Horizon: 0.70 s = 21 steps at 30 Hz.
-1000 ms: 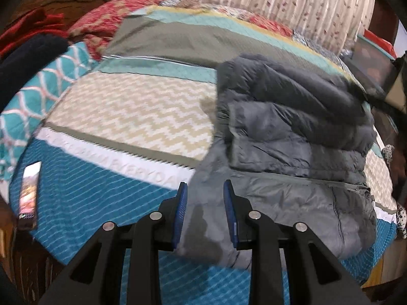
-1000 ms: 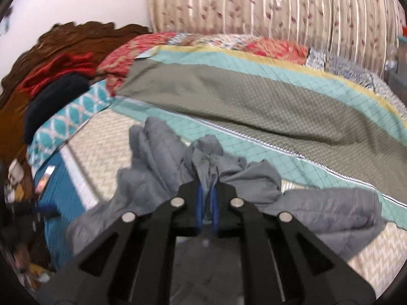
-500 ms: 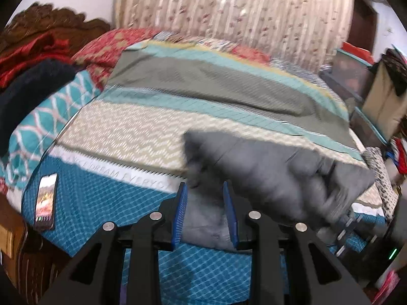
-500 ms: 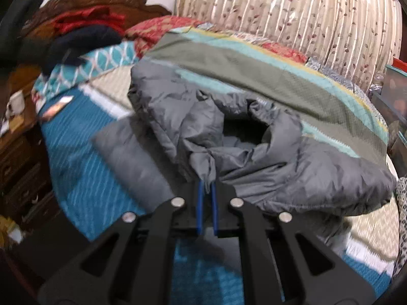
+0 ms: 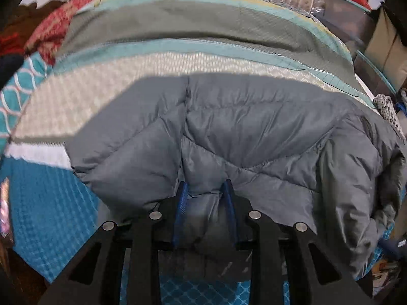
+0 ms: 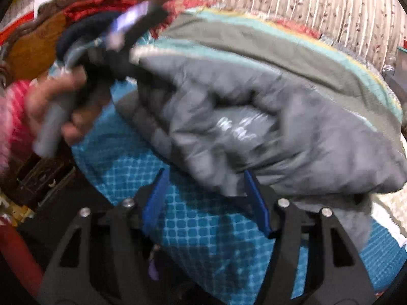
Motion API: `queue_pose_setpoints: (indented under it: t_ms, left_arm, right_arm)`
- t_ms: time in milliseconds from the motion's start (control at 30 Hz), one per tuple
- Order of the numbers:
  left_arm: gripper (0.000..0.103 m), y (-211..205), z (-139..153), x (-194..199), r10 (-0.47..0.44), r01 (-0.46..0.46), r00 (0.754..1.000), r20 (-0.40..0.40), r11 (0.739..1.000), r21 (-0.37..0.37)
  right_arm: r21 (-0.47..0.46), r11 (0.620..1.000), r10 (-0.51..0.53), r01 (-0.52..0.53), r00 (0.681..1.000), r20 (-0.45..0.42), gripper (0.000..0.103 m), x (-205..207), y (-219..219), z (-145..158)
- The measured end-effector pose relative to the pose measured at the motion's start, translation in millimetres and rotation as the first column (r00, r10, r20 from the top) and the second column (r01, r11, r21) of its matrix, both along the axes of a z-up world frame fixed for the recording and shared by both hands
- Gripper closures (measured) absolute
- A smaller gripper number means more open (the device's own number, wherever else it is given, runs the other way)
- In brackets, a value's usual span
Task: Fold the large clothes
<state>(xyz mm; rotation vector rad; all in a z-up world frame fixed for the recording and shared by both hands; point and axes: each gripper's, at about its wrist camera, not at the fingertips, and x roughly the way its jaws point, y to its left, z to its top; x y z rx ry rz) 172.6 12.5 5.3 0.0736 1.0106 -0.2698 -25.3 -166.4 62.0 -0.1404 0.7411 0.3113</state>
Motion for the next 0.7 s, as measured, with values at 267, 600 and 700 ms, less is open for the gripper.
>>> queue_pose_setpoints:
  t_ms: [267,600,700]
  left_arm:
    - [0.052,10,1,-13,-0.016,0.016,1.000,0.019,1.000,-0.001]
    - [0.052,-1,-5,-16,-0.037,0.035,0.999,0.036,0.998,0.050]
    - [0.051,-3,-9,-16,-0.045,0.043,0.998,0.038,0.997,0.061]
  right_arm:
    - [0.106,0.972,-0.224,0.208,0.958,0.177,0.048,23,-63,71]
    - [0.099,0.956,-0.268,0.276,0.959,-0.087,0.061,62,-67,-40]
    - [0.093,0.957,-0.269,0.274,0.961,-0.067,0.061,56,-66,-64]
